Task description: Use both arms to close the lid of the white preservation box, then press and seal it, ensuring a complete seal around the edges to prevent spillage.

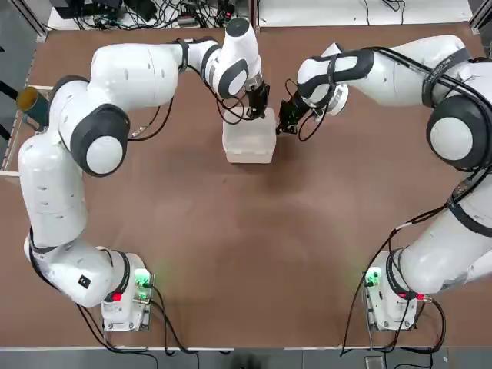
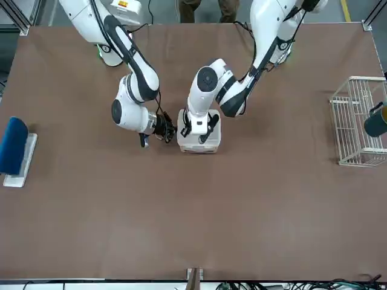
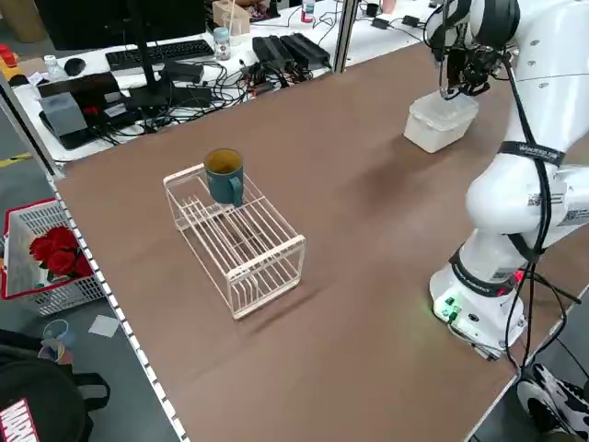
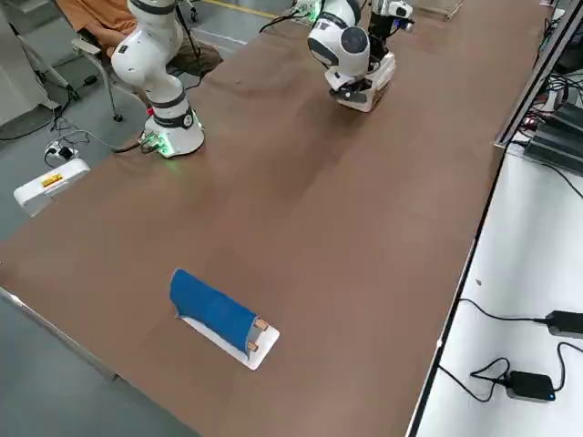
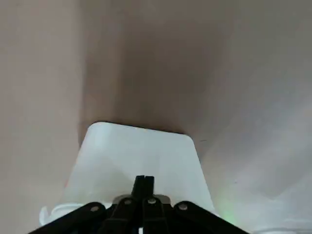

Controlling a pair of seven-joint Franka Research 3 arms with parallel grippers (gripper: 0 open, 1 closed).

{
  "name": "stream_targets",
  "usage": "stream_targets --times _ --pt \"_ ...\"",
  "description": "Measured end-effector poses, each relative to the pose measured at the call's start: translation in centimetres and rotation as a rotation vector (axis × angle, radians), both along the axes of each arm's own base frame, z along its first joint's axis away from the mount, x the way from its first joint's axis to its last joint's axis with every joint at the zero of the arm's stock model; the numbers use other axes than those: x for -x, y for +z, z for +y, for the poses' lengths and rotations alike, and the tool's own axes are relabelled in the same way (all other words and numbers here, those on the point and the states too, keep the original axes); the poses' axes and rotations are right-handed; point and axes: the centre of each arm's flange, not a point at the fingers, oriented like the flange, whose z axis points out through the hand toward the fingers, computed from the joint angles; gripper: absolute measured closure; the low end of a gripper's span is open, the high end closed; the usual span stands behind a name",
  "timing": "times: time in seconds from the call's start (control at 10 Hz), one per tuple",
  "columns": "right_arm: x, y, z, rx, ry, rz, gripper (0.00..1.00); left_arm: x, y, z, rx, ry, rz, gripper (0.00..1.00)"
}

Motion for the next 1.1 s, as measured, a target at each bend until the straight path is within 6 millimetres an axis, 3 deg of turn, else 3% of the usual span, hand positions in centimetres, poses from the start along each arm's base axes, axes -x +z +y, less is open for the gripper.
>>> stream_targets --times 0.5,0.7,1.0,1.1 --pt "-0.8 0.5 -0.6 -0.024 0.030 0.039 0.99 -0.6 0.1 0.4 0.005 0.010 -0.007 0.99" --pt "-2.9 3.3 -1.0 -0.060 0.054 0.027 0.99 -2.3 0.3 1.9 -0.001 0.035 -0.014 0.99" --pt "-6.0 7.5 -1.4 0.002 0.180 -0.096 0.99 -4.3 2.1 4.9 -0.054 0.037 0.005 0.99" --pt "-7.3 10.1 -0.9 0.017 0.250 -0.127 0.99 -4.5 3.1 5.9 -0.081 0.025 0.016 0.99"
